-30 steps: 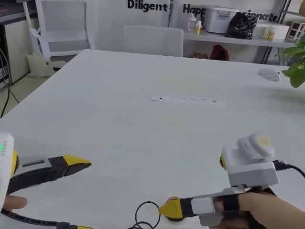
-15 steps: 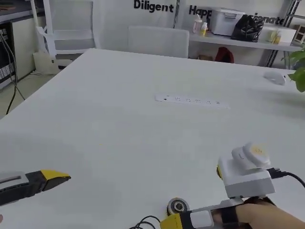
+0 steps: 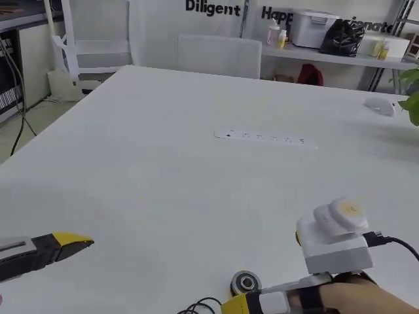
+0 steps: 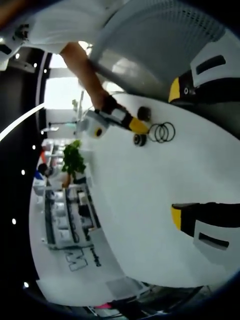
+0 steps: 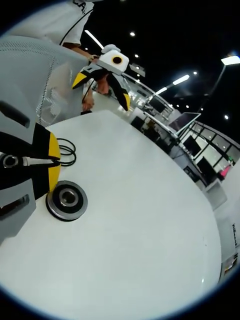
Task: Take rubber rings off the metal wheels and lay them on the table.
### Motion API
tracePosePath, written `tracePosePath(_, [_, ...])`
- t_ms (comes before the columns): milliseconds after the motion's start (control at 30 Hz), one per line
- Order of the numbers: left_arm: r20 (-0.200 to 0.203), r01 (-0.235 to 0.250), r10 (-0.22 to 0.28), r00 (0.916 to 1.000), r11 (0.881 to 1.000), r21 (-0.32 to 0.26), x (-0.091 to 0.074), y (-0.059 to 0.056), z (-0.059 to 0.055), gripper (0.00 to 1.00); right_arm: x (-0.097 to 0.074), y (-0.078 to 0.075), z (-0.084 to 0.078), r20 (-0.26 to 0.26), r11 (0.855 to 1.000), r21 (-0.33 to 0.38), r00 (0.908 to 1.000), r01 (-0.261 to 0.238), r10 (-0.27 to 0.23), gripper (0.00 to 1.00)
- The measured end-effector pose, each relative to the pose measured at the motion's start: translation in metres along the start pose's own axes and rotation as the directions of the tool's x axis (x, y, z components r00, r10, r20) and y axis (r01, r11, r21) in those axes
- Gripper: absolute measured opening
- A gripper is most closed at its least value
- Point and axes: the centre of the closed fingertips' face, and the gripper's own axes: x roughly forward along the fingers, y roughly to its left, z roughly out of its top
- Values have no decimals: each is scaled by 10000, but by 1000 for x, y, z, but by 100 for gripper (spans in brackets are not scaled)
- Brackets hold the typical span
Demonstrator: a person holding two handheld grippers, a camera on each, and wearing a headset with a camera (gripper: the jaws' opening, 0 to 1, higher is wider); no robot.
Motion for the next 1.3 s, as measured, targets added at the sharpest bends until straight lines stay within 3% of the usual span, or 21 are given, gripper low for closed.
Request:
tracePosePath(300, [-208, 141, -140, 9997, 9999, 86, 3, -6, -5, 81, 2, 0, 0, -46, 9997, -229, 10000, 81, -82, 3])
tracePosePath(633, [-371, 168, -163, 9992, 9998, 128, 3, -8, -8, 81, 1, 0, -3, -352, 9933, -1105, 9986, 350, -391, 5])
tracePosePath(800, [-453, 218, -210, 9988, 9996, 194, 2, -8, -8, 81, -4, -1, 1, -271, 9905, -1292, 9984, 465, -504, 6])
tracePosePath(1100, [-411, 179, -168, 9990, 9995, 272, 0, -5, -3, 80, -23, 3, 23, 676, 9853, -1628, 9969, 520, -415, 6])
tracePosePath(1300, [-410, 193, -178, 9990, 9991, 376, -1, -4, 2, 79, -39, 1, 41, 1587, 9779, -1964, 9865, 716, -404, 9])
